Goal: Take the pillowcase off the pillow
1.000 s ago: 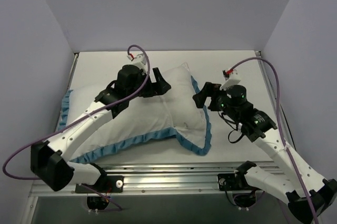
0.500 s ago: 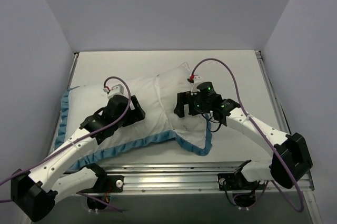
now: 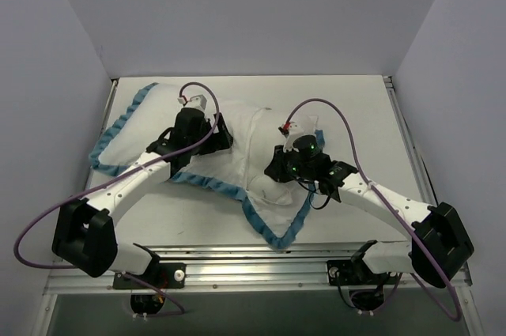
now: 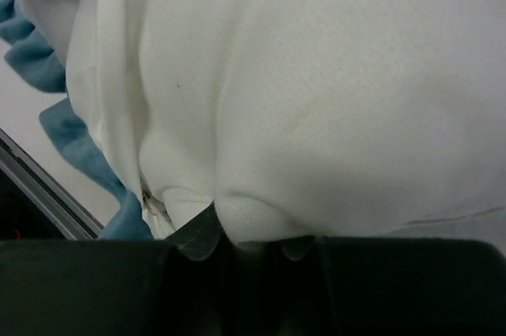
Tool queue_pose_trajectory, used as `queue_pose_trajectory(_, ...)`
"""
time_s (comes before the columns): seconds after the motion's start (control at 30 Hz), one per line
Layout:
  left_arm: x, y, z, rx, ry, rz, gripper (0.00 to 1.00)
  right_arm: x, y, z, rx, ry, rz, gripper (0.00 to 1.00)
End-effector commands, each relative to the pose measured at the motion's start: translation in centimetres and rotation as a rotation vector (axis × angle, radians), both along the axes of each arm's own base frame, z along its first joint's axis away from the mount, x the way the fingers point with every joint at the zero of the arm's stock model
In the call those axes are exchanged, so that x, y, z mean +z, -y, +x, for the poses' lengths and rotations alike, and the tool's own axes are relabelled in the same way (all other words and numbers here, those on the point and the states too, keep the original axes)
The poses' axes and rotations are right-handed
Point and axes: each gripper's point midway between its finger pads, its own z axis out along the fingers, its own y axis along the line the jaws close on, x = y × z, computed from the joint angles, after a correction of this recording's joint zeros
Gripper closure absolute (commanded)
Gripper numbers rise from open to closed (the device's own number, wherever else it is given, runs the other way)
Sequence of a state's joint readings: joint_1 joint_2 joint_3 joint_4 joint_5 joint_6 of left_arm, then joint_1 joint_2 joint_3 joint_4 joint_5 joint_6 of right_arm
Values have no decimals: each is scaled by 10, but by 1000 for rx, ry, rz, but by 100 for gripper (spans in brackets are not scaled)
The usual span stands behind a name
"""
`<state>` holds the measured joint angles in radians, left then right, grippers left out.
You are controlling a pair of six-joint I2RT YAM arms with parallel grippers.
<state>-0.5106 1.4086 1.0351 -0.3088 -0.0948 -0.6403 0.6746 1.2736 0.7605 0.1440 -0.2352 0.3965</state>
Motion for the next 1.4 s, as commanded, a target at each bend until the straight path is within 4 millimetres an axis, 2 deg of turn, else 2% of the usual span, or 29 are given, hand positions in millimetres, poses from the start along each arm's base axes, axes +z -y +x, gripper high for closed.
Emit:
queue_pose_trajectory(0.0,72,49,14,-200,252,-200,6,12,-17,-12,21,-22,83,100)
queue_pose_trajectory(0.03,68,48,7,-214,246,-197,6,19,-20,-8,13,-6,99,100)
queue_pose_trajectory(0.07,79,48,-4,-235,270,-209,6,22,-22,-4,4,0,106,100)
queue_pose_trajectory(0.1,79,47,-13,-247,272,-205,6,26,-23,-1,-2,8,112,100)
queue_pose_trajectory(0.27,64,31,-70,-255,223,-163,6,41,-31,21,-24,59,96,100)
queue_pose_trajectory(0.37,43,23,-93,-238,161,-158,3,45,-38,28,-14,68,92,100)
queue_pose_trajectory(0.43,32,22,-100,-230,131,-173,0,44,-42,29,-6,65,90,100)
queue_pose_trajectory(0.47,28,23,-103,-235,120,-184,6,45,-44,29,-1,64,94,100)
queue_pose_trajectory(0.5,16,24,-106,-242,98,-185,7,48,-45,31,-1,67,97,100)
queue_pose_trajectory(0.53,16,29,-108,-257,93,-210,9,47,-47,31,2,66,97,100)
queue_pose_trajectory(0.67,-7,39,-106,-276,53,-206,12,48,-47,30,-1,65,97,100)
queue_pose_trajectory(0.73,-8,44,-103,-290,59,-205,14,48,-47,30,-3,65,96,100)
queue_pose_trajectory(0.87,-20,53,-95,-304,40,-184,24,49,-50,26,6,64,96,100)
queue_pose_trajectory(0.97,-24,55,-84,-282,50,-164,43,52,-52,23,14,62,99,100)
queue_pose_trajectory(1.0,-27,51,-80,-252,53,-139,67,55,-52,21,18,64,98,100)
queue_pose_trajectory(1.03,-29,50,-78,-245,49,-129,81,58,-51,21,19,68,96,100)
queue_pose_trajectory(1.07,-31,46,-73,-212,53,-108,93,65,-51,21,17,78,101,100)
queue_pose_trajectory(1.1,-35,41,-71,-183,42,-88,97,73,-47,18,16,85,102,100)
queue_pose_trajectory(1.13,-38,31,-65,-125,50,-51,98,81,-45,18,13,101,102,100)
queue_pose_trajectory(1.23,-50,3,-56,32,25,28,98,122,-36,12,13,157,129,100)
queue_pose_trajectory(1.27,-55,-4,-54,68,12,46,98,153,-33,9,18,208,169,100)
queue_pose_trajectory(1.3,-59,-10,-53,105,-2,51,98,158,-27,2,23,198,157,100)
queue_pose_trajectory(1.37,-67,-24,-48,182,-14,80,98,183,-22,-5,36,238,181,100)
